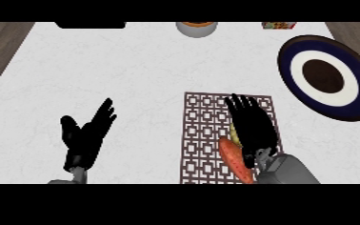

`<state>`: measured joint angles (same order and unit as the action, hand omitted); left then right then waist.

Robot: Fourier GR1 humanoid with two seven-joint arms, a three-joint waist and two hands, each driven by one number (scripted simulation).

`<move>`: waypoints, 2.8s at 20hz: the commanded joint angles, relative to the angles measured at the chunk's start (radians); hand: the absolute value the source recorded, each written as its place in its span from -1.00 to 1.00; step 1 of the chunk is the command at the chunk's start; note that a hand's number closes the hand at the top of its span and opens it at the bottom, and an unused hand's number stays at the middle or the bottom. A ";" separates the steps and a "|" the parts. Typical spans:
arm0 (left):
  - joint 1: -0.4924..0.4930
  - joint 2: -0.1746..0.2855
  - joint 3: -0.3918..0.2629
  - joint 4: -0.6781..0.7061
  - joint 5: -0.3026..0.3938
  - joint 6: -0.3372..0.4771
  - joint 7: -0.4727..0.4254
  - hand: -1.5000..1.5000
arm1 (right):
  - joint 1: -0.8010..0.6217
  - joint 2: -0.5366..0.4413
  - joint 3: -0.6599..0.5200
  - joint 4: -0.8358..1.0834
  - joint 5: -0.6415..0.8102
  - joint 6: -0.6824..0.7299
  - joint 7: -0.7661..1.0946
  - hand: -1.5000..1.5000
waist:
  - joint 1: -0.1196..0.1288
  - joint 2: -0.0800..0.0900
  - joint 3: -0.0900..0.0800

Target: Pick the squash from the placemat and place it in the plate

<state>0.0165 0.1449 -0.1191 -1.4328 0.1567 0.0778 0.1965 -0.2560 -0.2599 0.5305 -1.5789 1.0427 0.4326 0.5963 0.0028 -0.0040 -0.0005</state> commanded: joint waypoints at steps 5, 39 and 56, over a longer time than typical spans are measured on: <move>0.008 -0.017 0.015 0.022 -0.016 -0.008 -0.017 0.00 | -0.039 0.017 0.034 0.133 0.076 0.037 -0.103 1.00 | 0.003 0.005 0.000; -0.052 -0.051 -0.045 -0.016 -0.060 -0.038 0.031 0.00 | -0.575 0.039 -0.772 0.297 0.826 -0.831 0.800 1.00 | 0.134 0.061 0.003; -0.055 -0.047 -0.010 -0.007 -0.046 -0.023 0.049 0.00 | -0.399 0.119 -1.122 0.283 1.182 -1.197 0.853 1.00 | 0.064 0.040 0.007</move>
<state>-0.0410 0.0992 -0.1318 -1.4398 0.1043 0.0558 0.2337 -0.6783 -0.1613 -0.5269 -1.3112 2.1739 -0.5616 1.1893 0.0766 0.0405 0.0066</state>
